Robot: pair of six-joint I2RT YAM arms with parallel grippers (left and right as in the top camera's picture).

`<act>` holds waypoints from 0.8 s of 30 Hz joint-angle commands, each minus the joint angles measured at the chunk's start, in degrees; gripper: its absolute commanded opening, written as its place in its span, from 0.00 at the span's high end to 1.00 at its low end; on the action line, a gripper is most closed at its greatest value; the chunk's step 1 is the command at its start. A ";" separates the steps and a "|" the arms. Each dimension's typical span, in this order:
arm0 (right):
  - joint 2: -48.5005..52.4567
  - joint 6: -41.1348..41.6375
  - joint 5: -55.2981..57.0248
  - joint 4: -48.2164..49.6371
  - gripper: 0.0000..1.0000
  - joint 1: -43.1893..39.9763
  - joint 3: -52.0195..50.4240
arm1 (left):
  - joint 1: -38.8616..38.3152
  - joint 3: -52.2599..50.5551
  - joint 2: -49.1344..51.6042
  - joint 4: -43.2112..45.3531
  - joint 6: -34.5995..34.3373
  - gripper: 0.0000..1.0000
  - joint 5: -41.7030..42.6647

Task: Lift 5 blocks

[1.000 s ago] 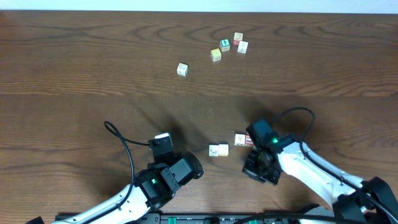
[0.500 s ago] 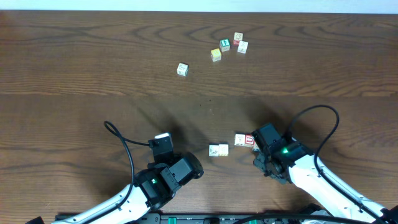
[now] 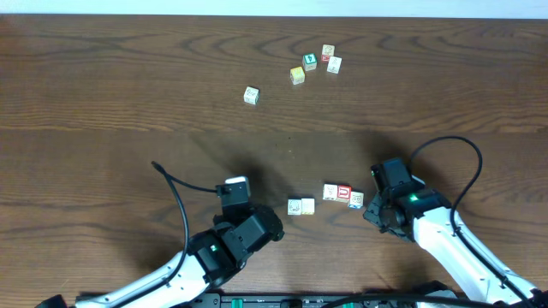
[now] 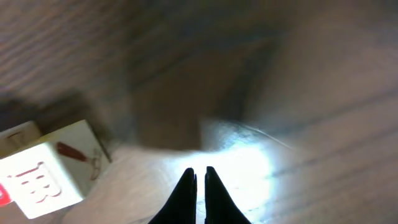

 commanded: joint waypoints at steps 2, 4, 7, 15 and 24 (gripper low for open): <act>-0.28 -7.82 -4.50 0.31 0.99 -3.08 0.02 | -0.07 -0.24 4.07 2.36 2.64 0.93 2.01; -0.28 -8.04 -4.48 0.31 0.98 -3.34 0.02 | -0.09 -0.22 5.73 3.48 2.67 0.93 4.02; -0.28 -8.04 -4.48 0.31 0.99 -3.34 0.02 | -0.09 -0.22 6.82 3.72 3.19 0.93 9.05; -0.28 -8.22 -4.48 0.55 0.99 -3.32 0.02 | -0.04 -0.22 6.82 5.84 8.90 0.93 15.72; -0.28 -10.25 -9.35 -0.31 0.99 -3.21 0.02 | 0.09 -0.22 11.45 9.57 6.03 0.92 13.86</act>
